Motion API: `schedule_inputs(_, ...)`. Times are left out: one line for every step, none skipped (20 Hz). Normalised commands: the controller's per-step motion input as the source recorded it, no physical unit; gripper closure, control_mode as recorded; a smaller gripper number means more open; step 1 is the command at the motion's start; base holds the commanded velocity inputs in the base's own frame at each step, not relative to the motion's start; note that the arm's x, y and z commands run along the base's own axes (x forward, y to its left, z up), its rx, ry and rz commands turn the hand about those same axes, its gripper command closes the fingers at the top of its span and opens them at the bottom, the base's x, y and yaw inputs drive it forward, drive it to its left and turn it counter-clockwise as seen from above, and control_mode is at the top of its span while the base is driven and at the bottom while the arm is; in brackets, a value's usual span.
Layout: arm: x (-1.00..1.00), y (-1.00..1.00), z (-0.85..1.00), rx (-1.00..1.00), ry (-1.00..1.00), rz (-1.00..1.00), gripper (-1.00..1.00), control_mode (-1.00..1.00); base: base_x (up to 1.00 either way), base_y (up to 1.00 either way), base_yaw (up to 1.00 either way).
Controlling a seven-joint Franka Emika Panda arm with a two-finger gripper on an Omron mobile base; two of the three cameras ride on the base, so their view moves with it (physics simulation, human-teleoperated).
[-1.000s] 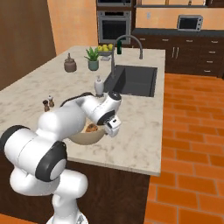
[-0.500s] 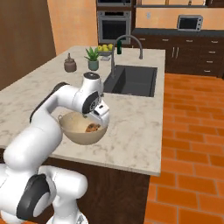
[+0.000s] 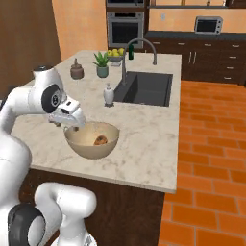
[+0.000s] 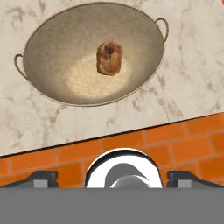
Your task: Open the cabinet, pick up the bread from the cabinet and place it in the basket. Then move the basket to the dining counter.
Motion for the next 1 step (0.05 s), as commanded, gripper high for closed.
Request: schedule_inputs(-0.11,1.00,0.43,0.00,0.11,0.02,-1.00,-1.00,0.00,0.00,0.00)
